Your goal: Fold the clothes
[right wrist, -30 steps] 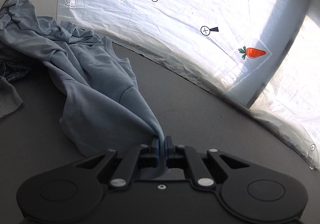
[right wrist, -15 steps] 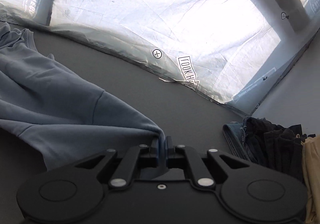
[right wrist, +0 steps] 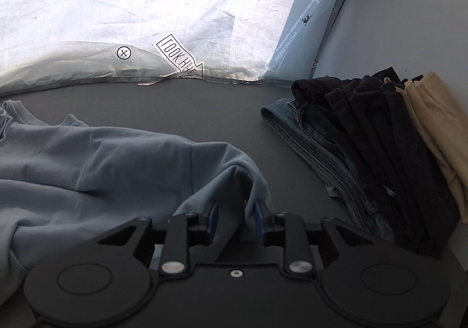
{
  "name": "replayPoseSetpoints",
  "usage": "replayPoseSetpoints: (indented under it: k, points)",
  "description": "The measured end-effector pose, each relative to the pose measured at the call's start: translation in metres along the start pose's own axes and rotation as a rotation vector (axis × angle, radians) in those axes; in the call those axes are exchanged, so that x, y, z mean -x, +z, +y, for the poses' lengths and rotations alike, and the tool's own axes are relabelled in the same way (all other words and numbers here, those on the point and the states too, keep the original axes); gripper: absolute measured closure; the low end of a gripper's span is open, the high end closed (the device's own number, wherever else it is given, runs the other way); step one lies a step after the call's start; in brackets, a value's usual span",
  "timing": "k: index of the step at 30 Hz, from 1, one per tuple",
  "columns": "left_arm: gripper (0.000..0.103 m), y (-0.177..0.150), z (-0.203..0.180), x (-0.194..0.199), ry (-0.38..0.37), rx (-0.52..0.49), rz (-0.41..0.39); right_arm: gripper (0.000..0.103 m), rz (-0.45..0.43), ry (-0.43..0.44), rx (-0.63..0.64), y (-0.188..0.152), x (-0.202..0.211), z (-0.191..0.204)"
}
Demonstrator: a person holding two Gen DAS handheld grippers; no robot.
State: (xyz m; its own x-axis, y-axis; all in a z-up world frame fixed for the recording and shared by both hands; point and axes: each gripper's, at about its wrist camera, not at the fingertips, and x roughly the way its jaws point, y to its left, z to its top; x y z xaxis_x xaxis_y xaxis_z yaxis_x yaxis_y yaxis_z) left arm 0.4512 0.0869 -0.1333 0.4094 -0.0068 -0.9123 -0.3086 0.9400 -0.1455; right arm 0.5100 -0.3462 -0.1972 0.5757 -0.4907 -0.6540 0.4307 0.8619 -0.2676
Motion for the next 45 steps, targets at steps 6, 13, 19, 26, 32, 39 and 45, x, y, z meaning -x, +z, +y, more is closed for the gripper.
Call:
replayPoseSetpoints:
  k: [6,13,19,26,32,39,45]
  points:
    - [0.011,0.033,-0.045,-0.012,-0.101,-0.153,-0.033,0.070,0.032,-0.026,-0.060,-0.007,-0.009,-0.005]
    - [0.021,0.080,-0.126,-0.036,-0.230,-0.426,-0.108,0.068,0.059,-0.079,-0.109,-0.011,-0.022,-0.025]
    - [0.019,0.104,-0.183,-0.080,-0.267,-0.508,-0.084,0.066,0.066,-0.068,-0.153,-0.010,-0.033,-0.037]
    - [0.019,0.114,-0.213,-0.124,-0.279,-0.545,-0.026,0.063,0.093,0.000,-0.244,-0.009,-0.051,-0.048]
    - [0.081,0.127,-0.211,-0.133,-0.221,-0.521,-0.050,0.082,0.107,0.041,-0.208,-0.005,-0.064,-0.042]
    - [0.094,0.192,-0.150,-0.095,-0.101,-0.273,-0.238,0.100,0.014,0.029,-0.187,0.023,-0.054,-0.039]
    - [0.097,0.276,-0.059,-0.072,0.094,-0.060,-0.417,0.100,-0.116,0.024,-0.179,0.072,-0.038,-0.043]
